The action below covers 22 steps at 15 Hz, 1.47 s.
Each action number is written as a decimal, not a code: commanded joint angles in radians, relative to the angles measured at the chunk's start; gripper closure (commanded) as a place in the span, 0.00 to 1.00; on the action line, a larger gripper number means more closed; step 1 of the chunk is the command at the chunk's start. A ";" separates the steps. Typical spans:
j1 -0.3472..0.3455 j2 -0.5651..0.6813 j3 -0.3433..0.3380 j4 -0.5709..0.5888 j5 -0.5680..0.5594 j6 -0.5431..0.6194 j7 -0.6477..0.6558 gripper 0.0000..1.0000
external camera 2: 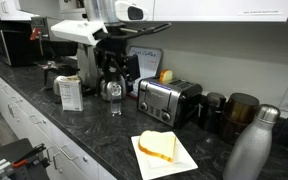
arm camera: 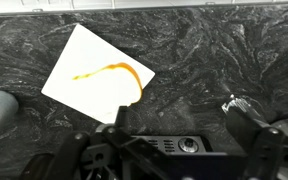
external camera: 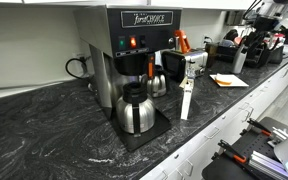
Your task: Push the right lever on the bread toaster upwards
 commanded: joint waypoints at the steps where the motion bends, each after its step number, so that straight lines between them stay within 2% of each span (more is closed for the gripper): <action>1: 0.031 0.075 -0.072 0.033 0.177 0.088 -0.017 0.00; 5: 0.087 0.175 -0.173 0.060 0.439 0.237 -0.069 0.00; 7: 0.151 0.229 -0.228 0.079 0.607 0.295 -0.125 0.00; 9: 0.216 0.273 -0.268 0.098 0.776 0.312 -0.188 0.00; 11: 0.238 0.316 -0.267 0.112 0.917 0.279 -0.244 0.00; 12: 0.164 0.288 -0.202 0.083 0.836 0.283 -0.206 0.00; 14: 0.167 0.317 -0.192 0.093 0.910 0.279 -0.234 0.00; 20: 0.166 0.322 -0.194 0.099 0.919 0.278 -0.235 0.00; 22: 0.178 0.328 -0.216 0.097 1.038 0.292 -0.288 0.00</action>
